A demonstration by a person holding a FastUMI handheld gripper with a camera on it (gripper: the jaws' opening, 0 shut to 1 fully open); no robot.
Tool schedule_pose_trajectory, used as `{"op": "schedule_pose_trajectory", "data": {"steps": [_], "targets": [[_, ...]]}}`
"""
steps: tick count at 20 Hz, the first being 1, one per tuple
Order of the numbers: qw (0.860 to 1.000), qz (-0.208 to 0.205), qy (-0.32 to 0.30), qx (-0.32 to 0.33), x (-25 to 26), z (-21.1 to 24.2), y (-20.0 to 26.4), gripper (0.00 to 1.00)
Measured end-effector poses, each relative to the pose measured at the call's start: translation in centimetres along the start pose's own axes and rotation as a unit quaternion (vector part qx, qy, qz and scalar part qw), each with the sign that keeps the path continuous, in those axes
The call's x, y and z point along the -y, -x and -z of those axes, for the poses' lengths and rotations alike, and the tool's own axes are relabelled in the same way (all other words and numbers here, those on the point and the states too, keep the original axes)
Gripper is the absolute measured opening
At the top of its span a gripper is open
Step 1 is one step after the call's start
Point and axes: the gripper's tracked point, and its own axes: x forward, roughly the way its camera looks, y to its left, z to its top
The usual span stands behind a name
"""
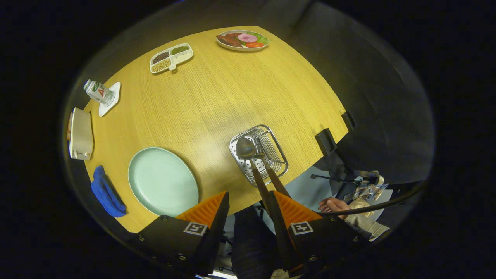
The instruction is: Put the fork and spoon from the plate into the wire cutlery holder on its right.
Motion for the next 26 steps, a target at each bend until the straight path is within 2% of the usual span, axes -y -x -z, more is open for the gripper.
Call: {"op": "schedule_pose_trajectory", "data": {"steps": [5, 8, 11, 14, 17, 20, 24, 26], "targets": [[1.000, -0.001, 0.011, 0.014, -0.2, -0.7, 0.3, 0.63], [0.998, 0.005, 0.030, 0.051, -0.3, -2.1, 1.0, 0.64], [0.991, 0.024, 0.057, 0.122, -0.2, -4.6, 2.6, 0.63], [0.971, 0.029, 0.077, 0.226, -0.9, -7.7, 5.7, 0.63], [0.936, 0.005, 0.086, 0.340, -2.6, -10.6, 10.5, 0.63], [0.892, -0.035, 0.096, 0.441, -4.6, -12.1, 16.3, 0.63], [0.811, -0.133, 0.098, 0.561, -8.0, -12.3, 23.9, 0.63], [0.778, -0.178, 0.088, 0.596, -9.1, -11.6, 27.1, 0.63]]}}
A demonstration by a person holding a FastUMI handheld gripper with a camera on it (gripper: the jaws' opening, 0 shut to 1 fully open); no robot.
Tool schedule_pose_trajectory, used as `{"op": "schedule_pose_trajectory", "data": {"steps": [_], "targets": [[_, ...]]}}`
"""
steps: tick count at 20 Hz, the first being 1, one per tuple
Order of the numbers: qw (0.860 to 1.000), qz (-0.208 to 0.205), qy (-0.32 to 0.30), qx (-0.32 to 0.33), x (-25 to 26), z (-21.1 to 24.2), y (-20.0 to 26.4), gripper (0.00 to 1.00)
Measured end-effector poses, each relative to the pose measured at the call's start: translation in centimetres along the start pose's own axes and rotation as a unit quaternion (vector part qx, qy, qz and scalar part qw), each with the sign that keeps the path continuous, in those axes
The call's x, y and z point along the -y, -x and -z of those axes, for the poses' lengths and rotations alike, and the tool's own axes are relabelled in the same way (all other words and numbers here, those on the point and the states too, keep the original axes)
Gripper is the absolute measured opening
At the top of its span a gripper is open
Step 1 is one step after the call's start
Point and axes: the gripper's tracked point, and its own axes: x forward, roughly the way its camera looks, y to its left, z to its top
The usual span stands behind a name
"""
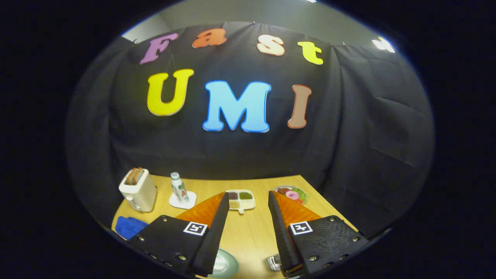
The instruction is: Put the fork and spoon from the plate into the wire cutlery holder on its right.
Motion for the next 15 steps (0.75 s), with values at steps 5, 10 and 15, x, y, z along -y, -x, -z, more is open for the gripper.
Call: {"op": "schedule_pose_trajectory", "data": {"steps": [5, 10, 15], "targets": [[0.995, -0.044, -0.004, 0.088, -3.3, -5.4, 2.6, 0.67], [0.990, -0.085, 0.000, 0.111, -6.7, -7.1, 5.2, 0.67], [0.982, -0.148, 0.008, 0.114, -11.5, -6.8, 8.9, 0.67]]}}
